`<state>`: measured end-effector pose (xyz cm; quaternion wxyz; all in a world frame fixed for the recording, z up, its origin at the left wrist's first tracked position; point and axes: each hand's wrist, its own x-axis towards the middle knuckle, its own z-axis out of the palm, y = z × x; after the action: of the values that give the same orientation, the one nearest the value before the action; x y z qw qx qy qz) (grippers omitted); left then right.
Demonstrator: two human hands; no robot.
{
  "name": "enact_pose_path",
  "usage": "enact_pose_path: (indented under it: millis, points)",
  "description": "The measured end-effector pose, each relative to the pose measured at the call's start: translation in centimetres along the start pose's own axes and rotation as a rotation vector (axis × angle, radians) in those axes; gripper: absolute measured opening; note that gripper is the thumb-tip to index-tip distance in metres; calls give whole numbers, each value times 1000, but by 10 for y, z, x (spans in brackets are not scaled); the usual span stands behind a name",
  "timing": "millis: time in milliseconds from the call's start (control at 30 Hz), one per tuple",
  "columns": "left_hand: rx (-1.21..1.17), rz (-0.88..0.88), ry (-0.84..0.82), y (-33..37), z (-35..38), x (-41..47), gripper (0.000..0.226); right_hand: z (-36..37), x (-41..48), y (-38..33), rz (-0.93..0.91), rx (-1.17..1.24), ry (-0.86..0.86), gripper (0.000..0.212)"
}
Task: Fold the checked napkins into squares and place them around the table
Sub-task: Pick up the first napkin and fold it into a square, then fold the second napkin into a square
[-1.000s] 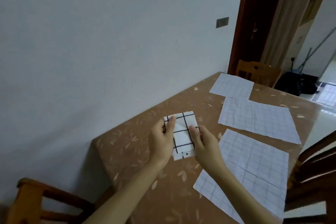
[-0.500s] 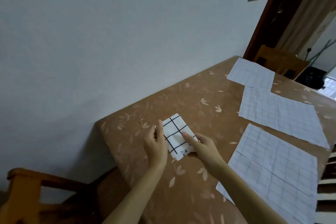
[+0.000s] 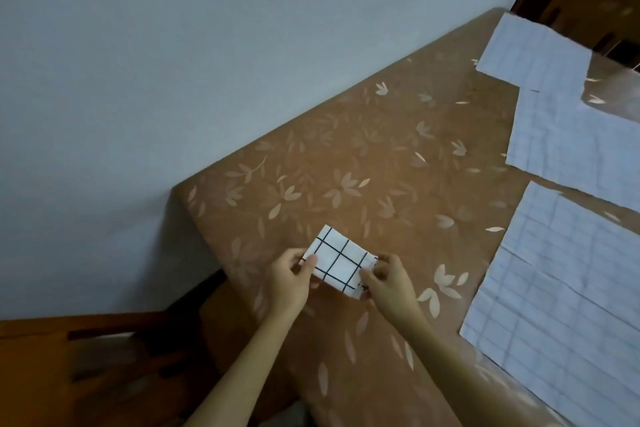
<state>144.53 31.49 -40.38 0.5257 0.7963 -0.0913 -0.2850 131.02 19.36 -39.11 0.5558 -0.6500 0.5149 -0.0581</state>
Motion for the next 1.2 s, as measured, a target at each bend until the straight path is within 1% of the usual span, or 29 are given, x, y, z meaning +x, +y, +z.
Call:
enact_pose_path:
  millis: [100, 200, 300, 367, 433, 467, 533, 567, 600, 633, 667, 700, 800, 867, 967, 1100, 1200]
  points:
    - [97, 49, -30, -10, 7, 18, 17, 4, 8, 15, -11, -81, -7, 53]
    - [409, 173, -22, -16, 14, 29, 19, 7, 14, 21, -19, -198, -21, 54]
    - [589, 245, -30, -23, 24, 34, 21, 10, 20, 30, -60, -404, -66, 51]
    - [713, 303, -29, -28, 30, 36, 27, 10, 22, 36, -125, -579, -54, 50]
    - [812, 443, -35, -35, 35, 39, 33, 10, 24, 37, -231, -746, 11, 53]
    - [854, 543, -59, -39, 37, 41, 35, 10, 25, 38, -325, -829, 34, 56]
    - [927, 772, -146, -50, 42, 45, 38, 12, 24, 38, -528, -977, 38, 70]
    - [958, 858, -203, -55, 44, 46, 40, 15, 24, 38, -603, -1016, 41, 75]
    - [984, 907, -252, -60, 45, 47, 42, 19, 24, 41, -667, -1034, 40, 74]
    - [1008, 925, -283, -64, 45, 47, 43, 22, 22, 44, -716, -1037, 26, 68]
    - [1034, 919, -302, -66, 44, 47, 46, 26, 21, 47, -741, -1029, 8, 60]
    - [1072, 906, -319, -68, 42, 45, 49, 29, 19, 51, -724, -1021, -19, 57]
    - [1200, 865, -388, -72, 37, 43, 58, 32, 18, 68, -653, -1074, -51, 57]
    - [1219, 816, -418, -72, 37, 43, 61, 31, 18, 74, -578, -1119, -89, 67]
    - [1225, 757, -414, -69, 38, 43, 68, 27, 17, 78, -501, -1146, -136, 82]
    - [1238, 704, -408, -67, 33, 40, 79, 19, 12, 82, -443, -1166, -152, 90]
    - [1264, 632, -397, -65, 31, 35, 88, 14, 10, 86, -466, -1162, -121, 91]
